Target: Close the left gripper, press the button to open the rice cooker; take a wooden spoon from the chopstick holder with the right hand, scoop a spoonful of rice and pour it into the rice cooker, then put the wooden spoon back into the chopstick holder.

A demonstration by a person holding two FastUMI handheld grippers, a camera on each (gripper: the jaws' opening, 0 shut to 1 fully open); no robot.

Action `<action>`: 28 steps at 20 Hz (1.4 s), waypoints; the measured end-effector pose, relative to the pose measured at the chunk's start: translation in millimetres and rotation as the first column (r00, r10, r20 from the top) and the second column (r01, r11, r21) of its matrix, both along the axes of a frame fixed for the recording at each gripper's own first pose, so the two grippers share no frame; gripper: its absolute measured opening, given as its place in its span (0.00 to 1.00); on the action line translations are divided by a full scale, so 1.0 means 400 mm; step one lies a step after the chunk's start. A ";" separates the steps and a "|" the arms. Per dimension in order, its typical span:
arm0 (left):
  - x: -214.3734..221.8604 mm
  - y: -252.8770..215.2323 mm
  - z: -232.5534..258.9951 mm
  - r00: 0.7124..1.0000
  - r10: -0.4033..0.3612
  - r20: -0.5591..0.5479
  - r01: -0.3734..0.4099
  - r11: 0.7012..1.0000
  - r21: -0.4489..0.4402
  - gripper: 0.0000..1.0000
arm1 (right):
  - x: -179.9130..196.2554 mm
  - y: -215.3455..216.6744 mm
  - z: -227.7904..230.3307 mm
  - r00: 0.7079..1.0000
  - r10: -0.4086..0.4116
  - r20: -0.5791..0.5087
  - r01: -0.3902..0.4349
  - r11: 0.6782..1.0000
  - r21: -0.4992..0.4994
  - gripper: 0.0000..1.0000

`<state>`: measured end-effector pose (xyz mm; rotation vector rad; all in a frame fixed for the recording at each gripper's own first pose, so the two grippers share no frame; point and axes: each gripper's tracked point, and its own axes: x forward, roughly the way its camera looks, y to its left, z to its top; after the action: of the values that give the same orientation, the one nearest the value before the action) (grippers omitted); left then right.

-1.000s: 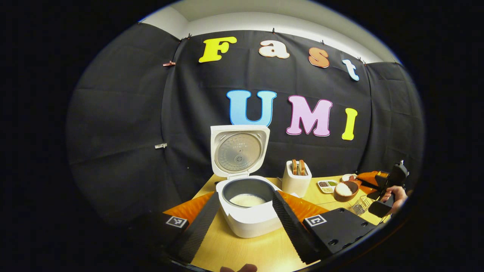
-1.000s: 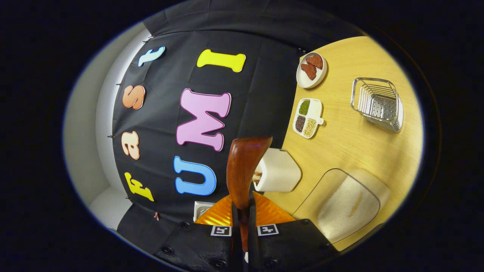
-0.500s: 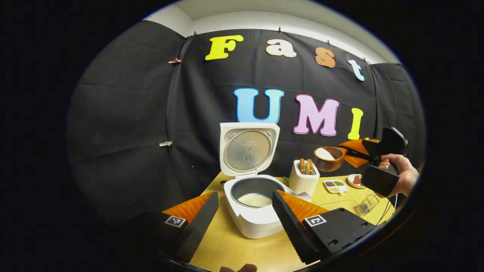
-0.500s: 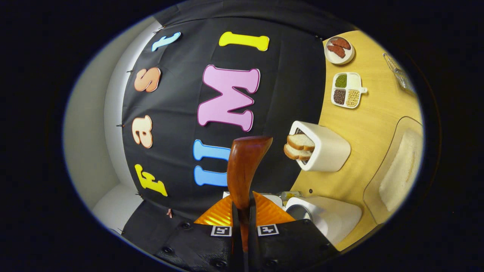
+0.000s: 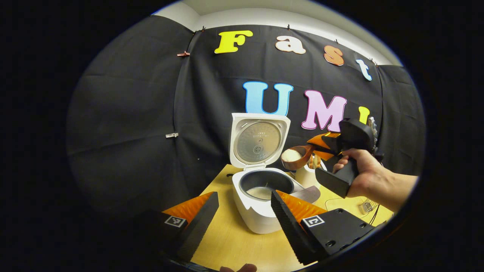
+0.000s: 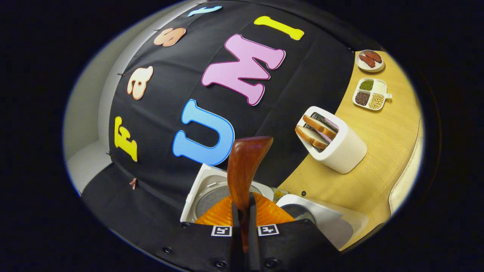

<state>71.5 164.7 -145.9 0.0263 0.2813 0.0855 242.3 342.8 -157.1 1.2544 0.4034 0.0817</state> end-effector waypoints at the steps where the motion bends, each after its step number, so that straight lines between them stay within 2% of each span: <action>1: -0.003 0.006 -0.005 1.000 0.003 -0.003 -0.003 1.000 -0.007 0.96 | 0.009 0.013 -0.003 1.000 0.018 0.008 -0.018 0.998 -0.059 0.10; 4: -0.004 0.020 -0.026 1.000 0.009 -0.017 -0.009 1.000 -0.021 0.96 | 0.046 0.048 -0.014 0.996 0.083 0.041 -0.072 0.971 -0.229 0.10; 8: -0.003 0.044 -0.050 0.999 0.025 -0.036 -0.026 0.999 -0.026 0.96 | 0.067 0.097 -0.003 0.978 0.184 0.094 -0.131 0.902 -0.411 0.10; 15: 0.010 0.059 -0.062 0.999 0.037 -0.037 -0.038 0.998 -0.039 0.96 | 0.080 0.159 0.043 0.927 0.335 0.169 -0.169 0.774 -0.610 0.10; 17: 0.009 0.068 -0.064 0.998 0.043 -0.038 -0.044 0.998 -0.039 0.96 | 0.081 0.175 0.061 0.902 0.385 0.193 -0.165 0.723 -0.671 0.10; 23: 0.011 0.101 -0.062 0.997 0.070 -0.036 -0.072 0.996 -0.047 0.96 | 0.055 0.229 0.099 0.803 0.548 0.235 -0.155 0.572 -0.805 0.10; 25: 0.009 0.108 -0.064 0.997 0.075 -0.036 -0.077 0.996 -0.048 0.95 | 0.039 0.238 0.095 0.767 0.601 0.225 -0.139 0.499 -0.856 0.10; 28: 0.007 0.111 -0.067 0.996 0.079 -0.038 -0.081 0.996 -0.047 0.95 | 0.004 0.270 0.090 0.697 0.687 0.205 -0.105 0.381 -0.919 0.10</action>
<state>74.3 209.0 -172.8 -0.0316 0.3204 0.1579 243.9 450.7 -121.2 0.0061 0.1634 0.6302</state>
